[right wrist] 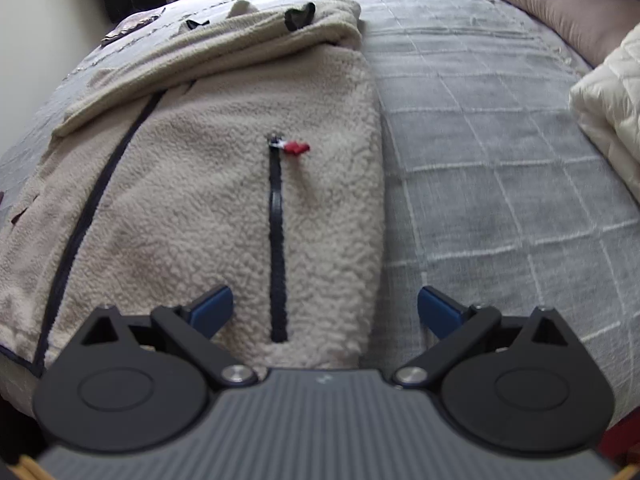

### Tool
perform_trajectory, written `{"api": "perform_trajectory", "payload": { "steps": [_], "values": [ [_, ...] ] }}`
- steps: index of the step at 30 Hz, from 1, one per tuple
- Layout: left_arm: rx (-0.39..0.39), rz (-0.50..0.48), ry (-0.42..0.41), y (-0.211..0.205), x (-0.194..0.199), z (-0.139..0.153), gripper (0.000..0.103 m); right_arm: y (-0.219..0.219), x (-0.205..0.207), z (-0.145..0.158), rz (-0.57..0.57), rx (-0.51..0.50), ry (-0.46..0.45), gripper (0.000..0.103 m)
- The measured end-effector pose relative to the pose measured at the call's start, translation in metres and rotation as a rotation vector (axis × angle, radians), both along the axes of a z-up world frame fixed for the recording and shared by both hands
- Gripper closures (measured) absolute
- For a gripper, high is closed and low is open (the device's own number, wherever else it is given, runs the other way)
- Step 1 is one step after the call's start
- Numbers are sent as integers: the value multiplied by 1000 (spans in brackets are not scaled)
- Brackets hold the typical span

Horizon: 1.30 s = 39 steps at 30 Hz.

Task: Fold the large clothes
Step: 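Move the right gripper to the jacket hem and grasp it, then lift the hem with both grippers and carry it toward the collar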

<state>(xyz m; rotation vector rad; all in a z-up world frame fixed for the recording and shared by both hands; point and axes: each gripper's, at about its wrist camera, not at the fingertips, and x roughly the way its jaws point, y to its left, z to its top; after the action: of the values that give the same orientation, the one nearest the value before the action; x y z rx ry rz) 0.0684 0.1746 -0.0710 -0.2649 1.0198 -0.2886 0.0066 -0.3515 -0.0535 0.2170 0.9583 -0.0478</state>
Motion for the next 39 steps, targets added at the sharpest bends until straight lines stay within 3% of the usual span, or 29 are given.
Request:
{"api": "perform_trajectory", "payload": {
  "steps": [14,18,21,23,26,30,32,37,39],
  "values": [
    [-70,-126,24,-12,-9,-4,4,0,-5,-3,32,28,28,2],
    [-89,-133,26,-10,-9,-5,10,1,-7,-3,44,48,36,2],
    [-131,-113,30,-2,-9,-6,21,3,-9,-3,65,79,41,5],
    [-161,-100,31,2,-10,-6,35,4,-10,-1,81,91,46,13],
    [-209,-95,44,7,-10,-8,47,7,-14,1,117,113,44,25],
    [-240,-94,56,9,-10,-9,57,8,-19,3,132,117,41,43],
    [-239,-99,48,8,-11,-7,64,6,-23,4,132,140,36,61],
    [-244,-75,5,7,-18,2,77,-1,-31,9,128,187,2,85],
    [-250,-62,-18,6,-19,11,79,-1,-33,15,126,195,-32,88]
  ]
}}
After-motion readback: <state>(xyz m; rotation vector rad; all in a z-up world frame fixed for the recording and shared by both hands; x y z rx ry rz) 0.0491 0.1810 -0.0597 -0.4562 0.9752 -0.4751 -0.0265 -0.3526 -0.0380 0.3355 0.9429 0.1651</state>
